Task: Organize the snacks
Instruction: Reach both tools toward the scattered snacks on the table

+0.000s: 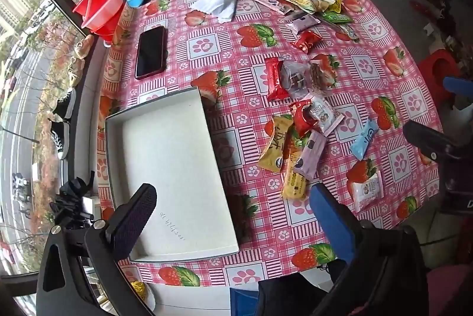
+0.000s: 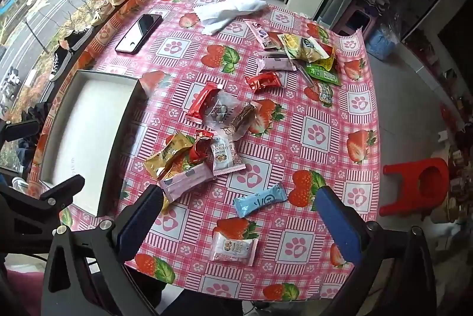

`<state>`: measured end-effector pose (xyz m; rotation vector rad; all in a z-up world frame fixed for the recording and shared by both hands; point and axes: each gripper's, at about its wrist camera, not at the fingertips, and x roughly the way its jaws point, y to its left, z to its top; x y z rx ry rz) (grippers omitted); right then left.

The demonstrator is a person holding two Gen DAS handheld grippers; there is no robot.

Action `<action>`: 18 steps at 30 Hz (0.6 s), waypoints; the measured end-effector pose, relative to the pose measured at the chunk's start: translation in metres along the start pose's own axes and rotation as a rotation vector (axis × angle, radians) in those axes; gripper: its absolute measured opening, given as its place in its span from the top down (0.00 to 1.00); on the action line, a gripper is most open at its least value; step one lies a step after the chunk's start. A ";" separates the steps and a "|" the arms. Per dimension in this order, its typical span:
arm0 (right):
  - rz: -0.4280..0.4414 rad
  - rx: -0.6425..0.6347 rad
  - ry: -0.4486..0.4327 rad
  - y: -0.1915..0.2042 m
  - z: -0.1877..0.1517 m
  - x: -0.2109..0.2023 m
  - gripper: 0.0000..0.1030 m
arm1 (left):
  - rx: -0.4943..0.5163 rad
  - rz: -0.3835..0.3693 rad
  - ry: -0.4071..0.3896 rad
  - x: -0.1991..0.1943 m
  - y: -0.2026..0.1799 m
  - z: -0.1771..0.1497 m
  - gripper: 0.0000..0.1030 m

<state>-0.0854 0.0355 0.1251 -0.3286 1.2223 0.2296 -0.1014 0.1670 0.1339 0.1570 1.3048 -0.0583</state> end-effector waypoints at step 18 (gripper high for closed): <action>0.063 -0.032 0.016 -0.024 0.011 0.016 0.00 | -0.004 0.063 0.041 0.003 -0.024 0.013 0.00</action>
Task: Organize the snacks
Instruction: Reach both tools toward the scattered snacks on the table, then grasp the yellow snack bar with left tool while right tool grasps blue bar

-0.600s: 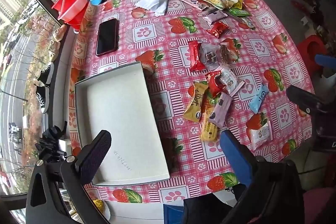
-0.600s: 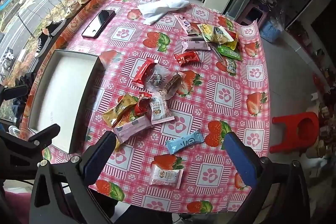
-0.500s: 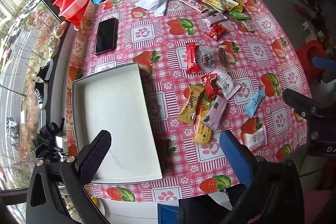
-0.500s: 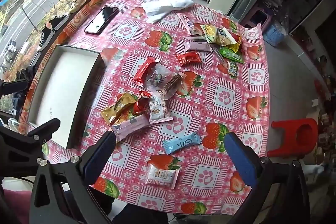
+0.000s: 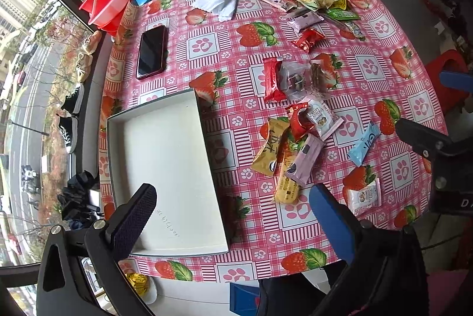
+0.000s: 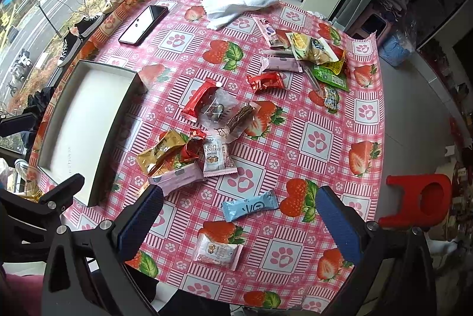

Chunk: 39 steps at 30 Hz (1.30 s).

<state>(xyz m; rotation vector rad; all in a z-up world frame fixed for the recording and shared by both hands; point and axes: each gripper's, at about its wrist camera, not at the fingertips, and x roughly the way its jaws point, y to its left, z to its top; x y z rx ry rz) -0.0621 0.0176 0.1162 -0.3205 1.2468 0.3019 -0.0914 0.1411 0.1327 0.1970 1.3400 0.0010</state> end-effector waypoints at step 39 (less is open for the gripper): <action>0.119 0.767 0.437 -0.108 -0.063 0.192 0.00 | 0.094 0.036 0.162 0.208 -0.034 0.043 0.00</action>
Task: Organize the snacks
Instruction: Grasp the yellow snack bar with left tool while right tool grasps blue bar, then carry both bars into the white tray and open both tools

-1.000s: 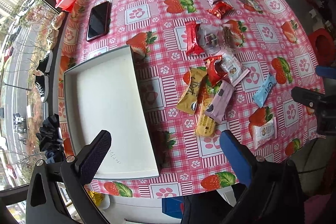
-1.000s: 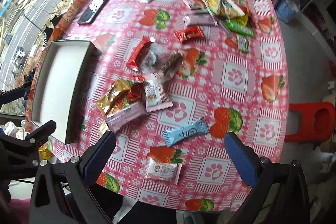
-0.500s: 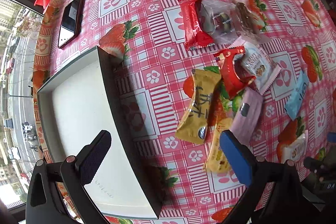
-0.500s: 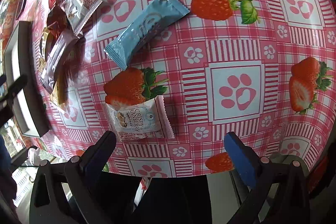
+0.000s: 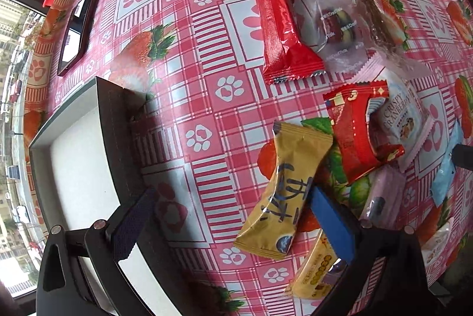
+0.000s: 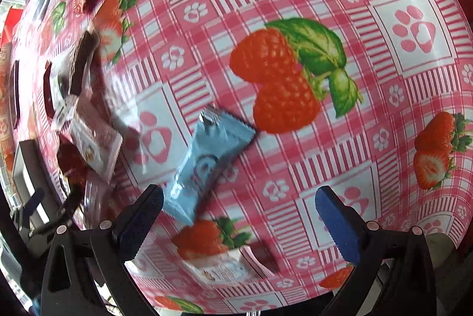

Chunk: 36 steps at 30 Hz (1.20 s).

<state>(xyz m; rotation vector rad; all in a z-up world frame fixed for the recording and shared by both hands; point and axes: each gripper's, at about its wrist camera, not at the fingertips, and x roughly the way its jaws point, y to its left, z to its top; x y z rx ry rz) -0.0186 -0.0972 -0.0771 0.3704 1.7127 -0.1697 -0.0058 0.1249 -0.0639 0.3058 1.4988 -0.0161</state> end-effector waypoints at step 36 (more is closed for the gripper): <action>0.177 -0.379 -0.021 0.029 -0.078 -0.051 0.76 | -0.127 -0.211 -0.056 -0.041 0.021 -0.051 0.77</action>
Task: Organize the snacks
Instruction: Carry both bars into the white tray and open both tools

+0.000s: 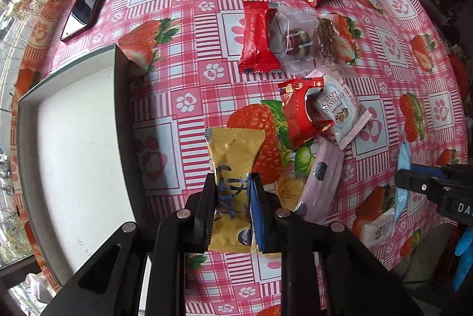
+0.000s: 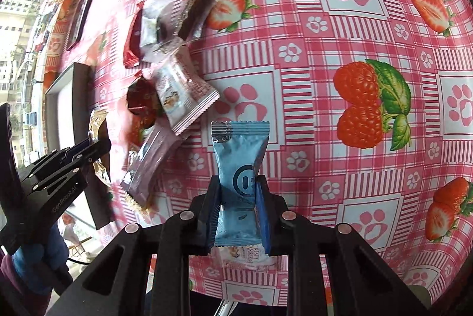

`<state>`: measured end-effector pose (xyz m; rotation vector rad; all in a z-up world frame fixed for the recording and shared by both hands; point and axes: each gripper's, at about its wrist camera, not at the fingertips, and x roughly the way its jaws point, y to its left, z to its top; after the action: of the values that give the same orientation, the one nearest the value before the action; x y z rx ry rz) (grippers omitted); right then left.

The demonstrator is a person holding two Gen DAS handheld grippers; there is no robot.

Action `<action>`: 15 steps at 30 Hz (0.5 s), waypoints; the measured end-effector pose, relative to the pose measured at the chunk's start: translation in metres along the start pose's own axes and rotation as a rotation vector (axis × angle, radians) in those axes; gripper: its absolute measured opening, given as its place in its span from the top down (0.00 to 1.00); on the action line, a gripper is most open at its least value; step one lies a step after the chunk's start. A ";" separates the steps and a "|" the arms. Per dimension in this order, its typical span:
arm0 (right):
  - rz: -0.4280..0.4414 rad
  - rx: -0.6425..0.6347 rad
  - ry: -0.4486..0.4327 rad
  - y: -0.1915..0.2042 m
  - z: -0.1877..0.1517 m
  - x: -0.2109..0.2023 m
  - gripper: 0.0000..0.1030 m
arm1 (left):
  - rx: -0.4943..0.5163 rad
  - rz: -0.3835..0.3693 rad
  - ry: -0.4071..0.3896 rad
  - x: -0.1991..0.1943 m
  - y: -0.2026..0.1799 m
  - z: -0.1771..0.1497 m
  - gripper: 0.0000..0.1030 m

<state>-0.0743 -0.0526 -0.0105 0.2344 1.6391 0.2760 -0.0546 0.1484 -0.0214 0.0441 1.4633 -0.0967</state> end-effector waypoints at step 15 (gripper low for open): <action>0.122 -0.376 0.100 0.219 -0.007 0.012 0.76 | -0.279 0.125 -0.030 -0.048 0.130 -0.083 0.77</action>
<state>-0.0852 0.1583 0.0483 0.0343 1.6391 0.6890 -0.1300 0.2871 0.0132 -0.0934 1.4284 0.2078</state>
